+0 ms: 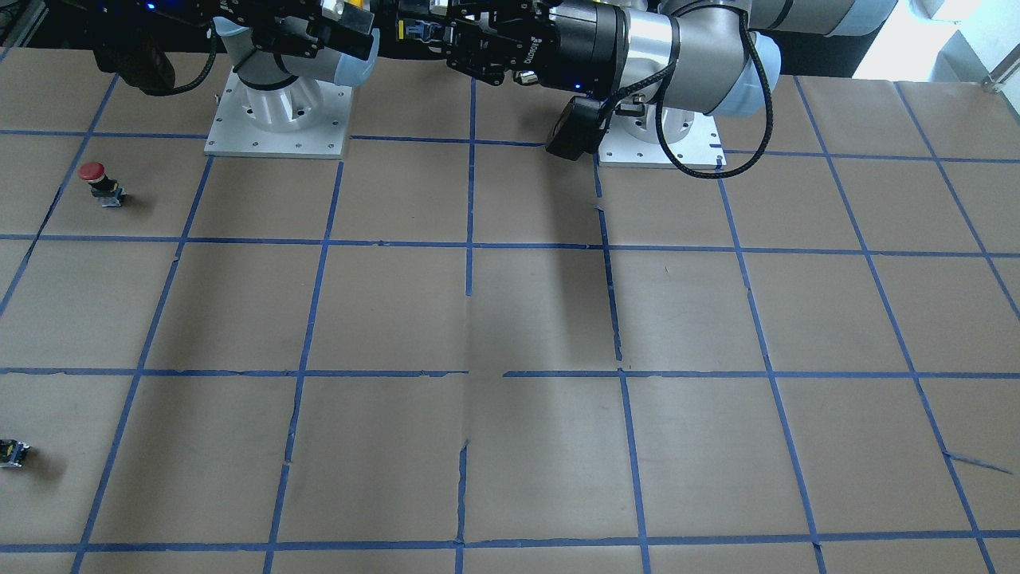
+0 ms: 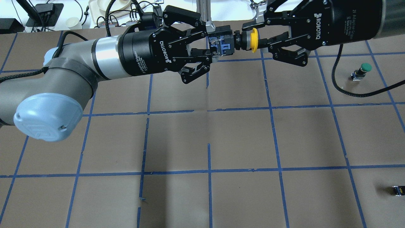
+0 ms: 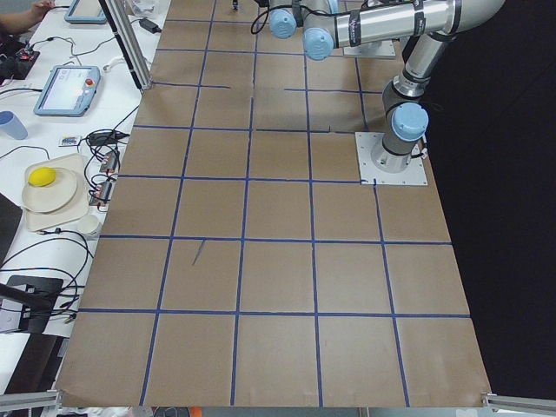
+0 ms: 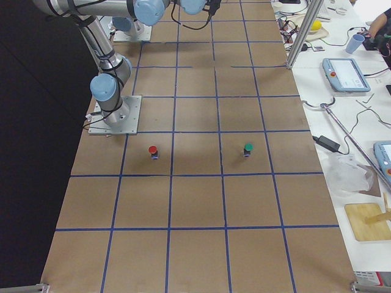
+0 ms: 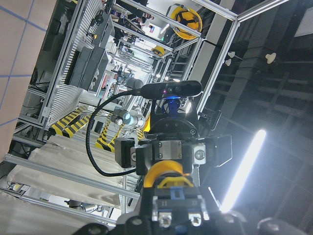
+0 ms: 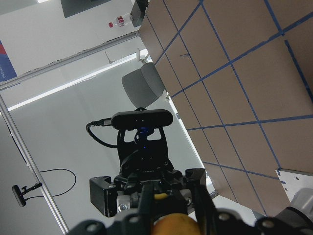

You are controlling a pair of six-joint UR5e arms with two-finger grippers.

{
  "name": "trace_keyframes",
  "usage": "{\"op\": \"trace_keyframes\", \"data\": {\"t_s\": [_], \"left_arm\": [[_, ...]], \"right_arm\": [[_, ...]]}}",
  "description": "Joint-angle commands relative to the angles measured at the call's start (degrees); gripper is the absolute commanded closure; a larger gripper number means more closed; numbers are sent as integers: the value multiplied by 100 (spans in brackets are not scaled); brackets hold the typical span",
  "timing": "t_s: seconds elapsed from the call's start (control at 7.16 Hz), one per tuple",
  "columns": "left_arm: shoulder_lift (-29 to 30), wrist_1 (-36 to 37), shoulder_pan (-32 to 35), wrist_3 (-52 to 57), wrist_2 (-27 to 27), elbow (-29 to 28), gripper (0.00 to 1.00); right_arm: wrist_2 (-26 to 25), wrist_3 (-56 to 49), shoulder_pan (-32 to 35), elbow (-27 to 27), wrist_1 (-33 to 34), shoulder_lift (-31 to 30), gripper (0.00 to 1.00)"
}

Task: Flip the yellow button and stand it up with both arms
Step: 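Close the right gripper on the yellow cap while the left gripper holds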

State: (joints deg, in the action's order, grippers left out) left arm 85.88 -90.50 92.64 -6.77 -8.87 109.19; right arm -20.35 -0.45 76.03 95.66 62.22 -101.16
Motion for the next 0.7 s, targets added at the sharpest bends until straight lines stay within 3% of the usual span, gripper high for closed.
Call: {"op": "trace_keyframes", "data": {"t_s": [0.0,0.28,0.42,0.56], "left_arm": [[-10,6,0,0,0,-12,84],[-19,-2,0,-9,-9,-21,84],[-19,-2,0,-9,-9,-38,84],[-10,-2,0,-18,-1,-21,84]], "right_arm": [[22,53,0,-12,-17,0,62],[23,299,0,-21,-17,-35,50],[23,308,0,-21,-17,-35,28],[14,308,0,-21,-26,-35,27]]}}
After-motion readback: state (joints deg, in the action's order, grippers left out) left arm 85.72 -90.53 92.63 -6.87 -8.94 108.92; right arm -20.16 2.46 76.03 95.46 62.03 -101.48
